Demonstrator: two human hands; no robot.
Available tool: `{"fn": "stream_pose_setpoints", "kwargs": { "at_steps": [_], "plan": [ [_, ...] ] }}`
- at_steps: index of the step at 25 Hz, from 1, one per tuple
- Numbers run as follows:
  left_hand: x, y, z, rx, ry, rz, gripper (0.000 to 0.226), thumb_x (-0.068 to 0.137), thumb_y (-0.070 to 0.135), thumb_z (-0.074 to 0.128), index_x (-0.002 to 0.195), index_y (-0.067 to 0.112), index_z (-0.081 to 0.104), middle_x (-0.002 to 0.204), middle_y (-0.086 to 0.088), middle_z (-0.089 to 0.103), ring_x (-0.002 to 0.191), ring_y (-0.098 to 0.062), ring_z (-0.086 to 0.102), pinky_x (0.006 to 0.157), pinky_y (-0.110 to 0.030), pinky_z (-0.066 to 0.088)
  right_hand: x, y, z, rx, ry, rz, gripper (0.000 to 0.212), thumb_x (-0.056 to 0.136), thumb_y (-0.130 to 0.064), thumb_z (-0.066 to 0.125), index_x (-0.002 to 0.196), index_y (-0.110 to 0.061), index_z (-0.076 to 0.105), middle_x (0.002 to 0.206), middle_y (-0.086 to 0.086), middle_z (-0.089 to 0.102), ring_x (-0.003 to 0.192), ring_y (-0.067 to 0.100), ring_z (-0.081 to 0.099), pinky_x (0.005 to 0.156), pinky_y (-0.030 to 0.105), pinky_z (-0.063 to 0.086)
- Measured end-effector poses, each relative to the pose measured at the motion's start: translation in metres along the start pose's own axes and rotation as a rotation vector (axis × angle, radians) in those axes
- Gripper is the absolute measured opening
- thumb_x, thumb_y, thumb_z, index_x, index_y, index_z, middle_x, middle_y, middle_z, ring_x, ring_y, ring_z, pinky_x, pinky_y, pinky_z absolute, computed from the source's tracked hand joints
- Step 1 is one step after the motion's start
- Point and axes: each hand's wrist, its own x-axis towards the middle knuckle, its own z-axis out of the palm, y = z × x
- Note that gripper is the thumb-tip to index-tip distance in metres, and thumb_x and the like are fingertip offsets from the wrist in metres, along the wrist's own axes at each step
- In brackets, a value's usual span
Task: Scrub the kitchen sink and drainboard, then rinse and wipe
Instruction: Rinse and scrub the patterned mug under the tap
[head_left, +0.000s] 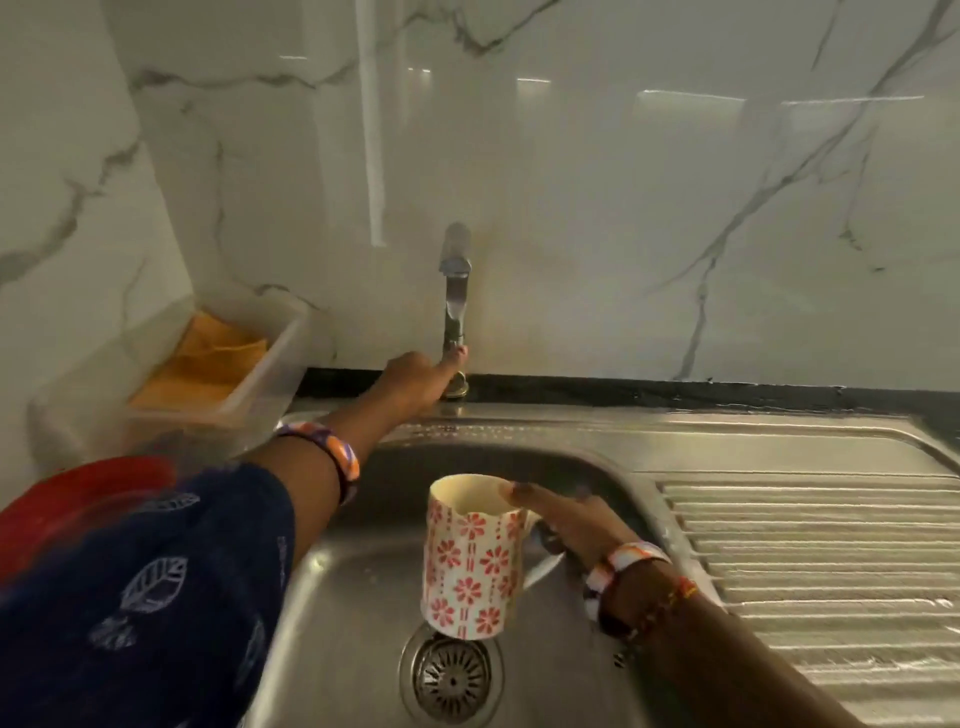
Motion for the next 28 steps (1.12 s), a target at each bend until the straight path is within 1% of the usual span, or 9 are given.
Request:
{"fn": "stream_pose_setpoints", "kwargs": {
  "at_steps": [2, 3, 5, 8, 11, 14, 17, 24, 28],
  "plan": [
    [0.026, 0.01, -0.001, -0.193, 0.03, -0.018, 0.05, 0.092, 0.05, 0.049, 0.106, 0.003, 0.059, 0.099, -0.01, 0.062, 0.088, -0.026, 0.062, 0.079, -0.036, 0.053, 0.01, -0.004, 0.024, -0.008, -0.019, 0.042, 0.025, 0.078, -0.038, 0.071, 0.073, -0.016, 0.06, 0.069, 0.0, 0.055, 0.062, 0.01, 0.047, 0.056, 0.023, 0.034],
    [0.034, 0.011, 0.0, -0.172, 0.056, -0.017, 0.047, 0.089, 0.047, 0.056, 0.104, 0.002, 0.06, 0.099, -0.011, 0.065, 0.084, -0.025, 0.064, 0.074, -0.034, 0.055, 0.017, -0.006, 0.034, 0.004, -0.018, 0.035, 0.024, 0.078, -0.037, 0.07, 0.071, -0.015, 0.061, 0.069, 0.0, 0.056, 0.063, 0.011, 0.048, 0.058, 0.023, 0.036],
    [0.047, 0.006, 0.001, -0.116, 0.111, -0.012, 0.04, 0.084, 0.038, 0.067, 0.098, 0.0, 0.064, 0.092, -0.011, 0.069, 0.079, -0.023, 0.067, 0.07, -0.033, 0.057, 0.025, -0.012, 0.049, 0.035, -0.002, 0.037, 0.025, 0.08, -0.035, 0.069, 0.068, -0.015, 0.059, 0.07, 0.0, 0.057, 0.067, 0.012, 0.051, 0.067, 0.025, 0.039],
    [0.054, -0.001, 0.003, -0.201, 0.181, -0.014, 0.021, 0.082, 0.022, 0.071, 0.086, 0.002, 0.067, 0.084, -0.011, 0.069, 0.072, -0.021, 0.068, 0.072, -0.034, 0.059, 0.036, -0.01, 0.059, 0.115, 0.056, 0.05, 0.025, 0.079, -0.033, 0.069, 0.066, -0.014, 0.058, 0.071, 0.002, 0.058, 0.067, 0.013, 0.051, 0.066, 0.027, 0.038],
    [0.057, -0.014, 0.007, -0.399, 0.229, -0.16, 0.014, 0.086, 0.014, 0.064, 0.08, 0.001, 0.064, 0.077, -0.013, 0.067, 0.055, -0.016, 0.062, 0.051, -0.025, 0.055, 0.045, -0.005, 0.059, 0.134, 0.108, 0.048, 0.026, 0.078, -0.033, 0.069, 0.067, -0.01, 0.062, 0.07, 0.004, 0.059, 0.064, 0.015, 0.05, 0.059, 0.027, 0.037],
    [0.055, -0.029, 0.009, -0.713, 0.083, -0.383, 0.018, 0.092, 0.01, 0.055, 0.08, -0.002, 0.06, 0.069, -0.012, 0.059, 0.055, -0.015, 0.057, 0.034, -0.02, 0.05, 0.05, 0.002, 0.058, 0.142, 0.126, 0.007, 0.027, 0.077, -0.033, 0.07, 0.066, -0.01, 0.063, 0.067, 0.005, 0.06, 0.065, 0.016, 0.051, 0.059, 0.025, 0.037],
    [0.056, -0.034, 0.009, -0.764, 0.028, -0.456, 0.024, 0.095, 0.012, 0.052, 0.073, 0.003, 0.056, 0.066, -0.008, 0.057, 0.057, -0.013, 0.056, 0.044, -0.025, 0.053, 0.053, 0.006, 0.061, 0.153, 0.12, -0.005, 0.025, 0.078, -0.033, 0.069, 0.068, -0.01, 0.064, 0.07, 0.005, 0.062, 0.071, 0.017, 0.054, 0.062, 0.026, 0.037],
    [0.058, -0.036, 0.011, -0.764, 0.049, -0.448, 0.017, 0.094, 0.013, 0.054, 0.083, 0.002, 0.059, 0.076, -0.009, 0.061, 0.066, -0.014, 0.06, 0.072, -0.029, 0.054, 0.062, 0.016, 0.057, 0.128, 0.157, -0.035, 0.026, 0.079, -0.03, 0.068, 0.063, -0.01, 0.062, 0.068, 0.007, 0.061, 0.069, 0.017, 0.052, 0.059, 0.024, 0.037],
    [0.059, -0.038, 0.015, -0.781, 0.059, -0.451, 0.015, 0.093, 0.014, 0.055, 0.1, 0.002, 0.06, 0.079, -0.009, 0.062, 0.068, -0.015, 0.06, 0.071, -0.029, 0.053, 0.071, 0.017, 0.055, 0.196, 0.205, -0.02, 0.027, 0.078, -0.028, 0.069, 0.061, -0.008, 0.061, 0.065, 0.007, 0.059, 0.064, 0.017, 0.05, 0.057, 0.024, 0.036]
  ]
}}
